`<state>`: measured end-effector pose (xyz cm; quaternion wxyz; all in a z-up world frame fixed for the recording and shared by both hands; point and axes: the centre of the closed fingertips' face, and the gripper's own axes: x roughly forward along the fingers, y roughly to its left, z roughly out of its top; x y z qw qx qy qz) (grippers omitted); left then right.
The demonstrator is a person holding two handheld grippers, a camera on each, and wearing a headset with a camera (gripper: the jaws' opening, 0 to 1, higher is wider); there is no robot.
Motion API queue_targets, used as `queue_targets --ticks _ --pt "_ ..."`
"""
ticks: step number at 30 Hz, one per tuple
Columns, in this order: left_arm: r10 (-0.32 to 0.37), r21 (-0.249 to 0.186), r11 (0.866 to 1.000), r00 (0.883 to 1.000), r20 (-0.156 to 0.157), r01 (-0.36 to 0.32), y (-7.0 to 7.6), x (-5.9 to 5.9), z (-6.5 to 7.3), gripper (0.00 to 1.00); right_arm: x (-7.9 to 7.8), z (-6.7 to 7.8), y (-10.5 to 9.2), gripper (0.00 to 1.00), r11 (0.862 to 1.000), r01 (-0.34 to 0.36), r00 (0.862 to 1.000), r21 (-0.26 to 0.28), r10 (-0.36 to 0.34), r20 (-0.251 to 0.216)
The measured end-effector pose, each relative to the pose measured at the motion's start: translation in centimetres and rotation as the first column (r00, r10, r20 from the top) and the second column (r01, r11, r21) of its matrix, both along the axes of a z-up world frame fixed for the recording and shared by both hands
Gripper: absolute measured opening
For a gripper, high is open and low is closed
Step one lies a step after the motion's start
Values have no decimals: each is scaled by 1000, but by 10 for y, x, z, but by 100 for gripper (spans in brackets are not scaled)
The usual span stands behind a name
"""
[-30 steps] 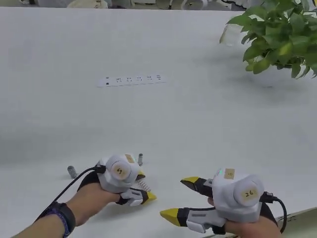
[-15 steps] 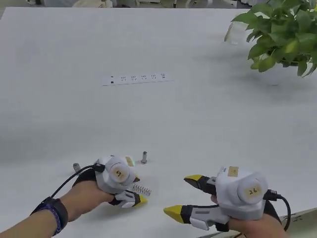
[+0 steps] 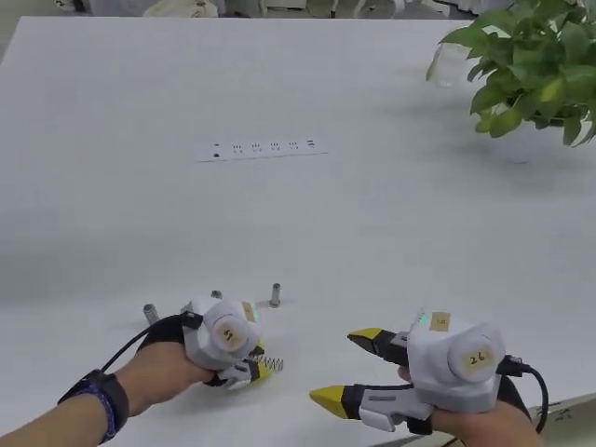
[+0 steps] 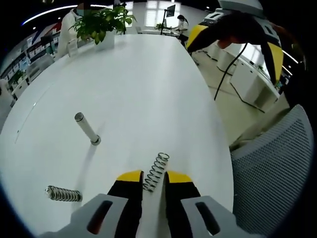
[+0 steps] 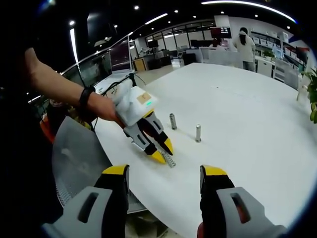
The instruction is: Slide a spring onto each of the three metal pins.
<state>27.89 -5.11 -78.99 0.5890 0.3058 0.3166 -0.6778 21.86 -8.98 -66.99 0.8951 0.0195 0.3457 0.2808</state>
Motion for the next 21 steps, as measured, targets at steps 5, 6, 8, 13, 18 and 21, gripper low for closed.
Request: queue_targets --ticks 5,6,8,13,18,21 --pt "28 22 999 999 -23 -27 5 -1 -2 3 0 0 2 56 1000 -8 1000 -1 8 3" --pt "23 24 999 1000 -2 -23 6 1 -2 3 0 0 2 56 1000 -11 1000 -1 11 3" --pt "31 44 999 1000 -2 -31 9 0 -2 3 0 0 3 56 1000 -14 1000 -2 14 4" --pt "71 27 997 997 -20 -71 15 -4 2 2 -1 0 6 56 1000 -21 1000 4 21 3" --pt "119 13 993 992 -34 -118 24 -5 9 2 1 0 8 56 1000 -24 1000 12 24 7" --pt "152 -2 988 988 -37 -152 32 -5 16 2 2 -1 11 56 999 -36 999 20 35 6"
